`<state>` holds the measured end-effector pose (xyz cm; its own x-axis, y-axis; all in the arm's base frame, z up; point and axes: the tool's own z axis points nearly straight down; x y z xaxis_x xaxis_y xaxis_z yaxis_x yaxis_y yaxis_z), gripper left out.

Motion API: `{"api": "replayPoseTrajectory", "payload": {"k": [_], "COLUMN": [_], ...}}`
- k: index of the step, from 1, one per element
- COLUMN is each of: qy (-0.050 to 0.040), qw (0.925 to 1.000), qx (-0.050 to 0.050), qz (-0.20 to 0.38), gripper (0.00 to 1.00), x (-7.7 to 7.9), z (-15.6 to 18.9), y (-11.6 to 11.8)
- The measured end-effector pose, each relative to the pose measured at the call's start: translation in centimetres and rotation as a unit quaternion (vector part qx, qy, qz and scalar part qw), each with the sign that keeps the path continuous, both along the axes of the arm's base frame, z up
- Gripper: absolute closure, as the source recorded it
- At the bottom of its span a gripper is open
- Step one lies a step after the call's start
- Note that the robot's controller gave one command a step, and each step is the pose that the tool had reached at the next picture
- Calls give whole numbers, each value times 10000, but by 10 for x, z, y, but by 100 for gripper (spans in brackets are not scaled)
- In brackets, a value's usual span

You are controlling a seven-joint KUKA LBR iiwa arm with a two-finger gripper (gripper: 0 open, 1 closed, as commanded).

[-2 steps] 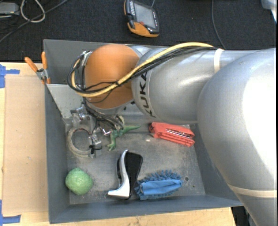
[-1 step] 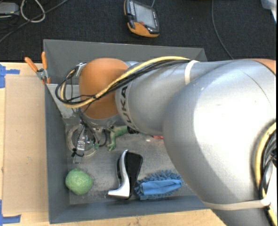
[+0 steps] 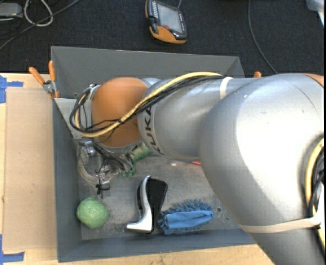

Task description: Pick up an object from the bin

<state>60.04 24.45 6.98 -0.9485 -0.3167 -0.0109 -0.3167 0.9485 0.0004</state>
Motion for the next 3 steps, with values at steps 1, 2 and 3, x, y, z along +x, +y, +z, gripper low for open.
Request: {"api": "replayPoseTrajectory", "payload": {"k": [1,2,3], "qy": [81,79,99], "qw": [9345,9347,9346], "qx": [-3,-4,-17], "qz": [-3558,-3554,-3555], "gripper": [100,100,100], "x": [15,15,13], "z": [0,0,13], "y": [-10,-10,-10]}}
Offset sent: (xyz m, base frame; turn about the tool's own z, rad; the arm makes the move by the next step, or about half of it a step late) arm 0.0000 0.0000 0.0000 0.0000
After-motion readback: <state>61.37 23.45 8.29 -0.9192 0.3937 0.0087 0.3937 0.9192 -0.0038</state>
